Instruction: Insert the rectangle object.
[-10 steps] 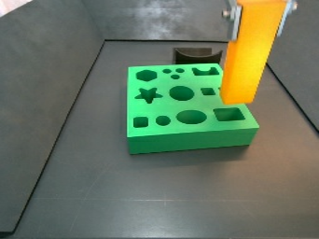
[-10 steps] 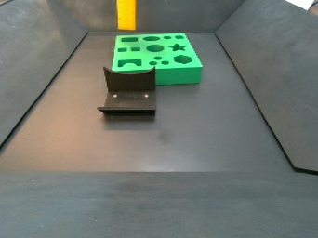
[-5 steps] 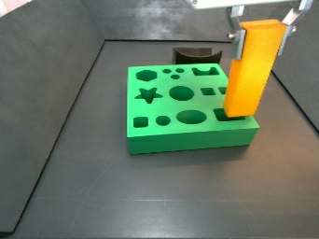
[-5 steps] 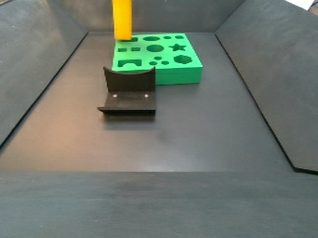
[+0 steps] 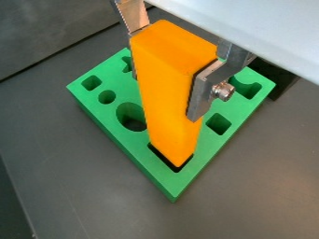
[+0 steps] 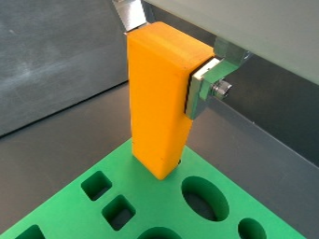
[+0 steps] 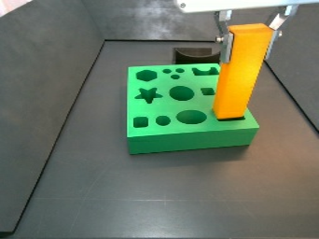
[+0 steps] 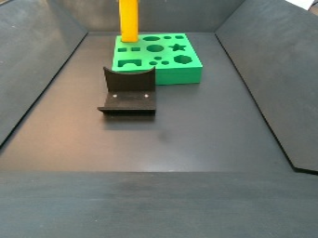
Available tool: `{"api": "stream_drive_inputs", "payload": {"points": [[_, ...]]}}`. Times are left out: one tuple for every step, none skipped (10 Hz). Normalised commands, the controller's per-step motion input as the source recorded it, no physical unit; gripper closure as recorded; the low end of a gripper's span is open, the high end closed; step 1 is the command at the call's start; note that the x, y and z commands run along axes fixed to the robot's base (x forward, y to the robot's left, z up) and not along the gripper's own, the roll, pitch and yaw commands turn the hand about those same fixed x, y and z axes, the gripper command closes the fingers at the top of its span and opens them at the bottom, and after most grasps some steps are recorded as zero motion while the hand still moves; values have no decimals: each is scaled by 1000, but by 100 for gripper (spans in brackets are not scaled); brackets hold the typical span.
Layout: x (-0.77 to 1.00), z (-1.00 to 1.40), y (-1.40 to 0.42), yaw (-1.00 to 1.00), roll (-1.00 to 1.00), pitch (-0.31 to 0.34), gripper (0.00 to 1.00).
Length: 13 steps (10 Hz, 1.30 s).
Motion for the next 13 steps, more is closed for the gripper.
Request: {"api": "stream_drive_inputs", "payload": {"points": [[266,-203,-186,126,59,74,100],[320,-206,-94,60,101,81,100],[246,-171,-34,0,101,81,100],[149,-214,0,0,121,70,100],[37,-189,0,-77,91,67,100],[23,-200,0,-191,70,84,100],[0,-249,0,-220,49,71,100],[-14,-237,-6,-191,64,54,100],[-231,-71,-17,-120,40,13,100],[-526,-29,0,-149,19,0,100],[-654,-6,0,-123,40,0,100],[-823,0,0,-54,94,-43,100],[-660,0,0,-9,29,-43,100]]}}
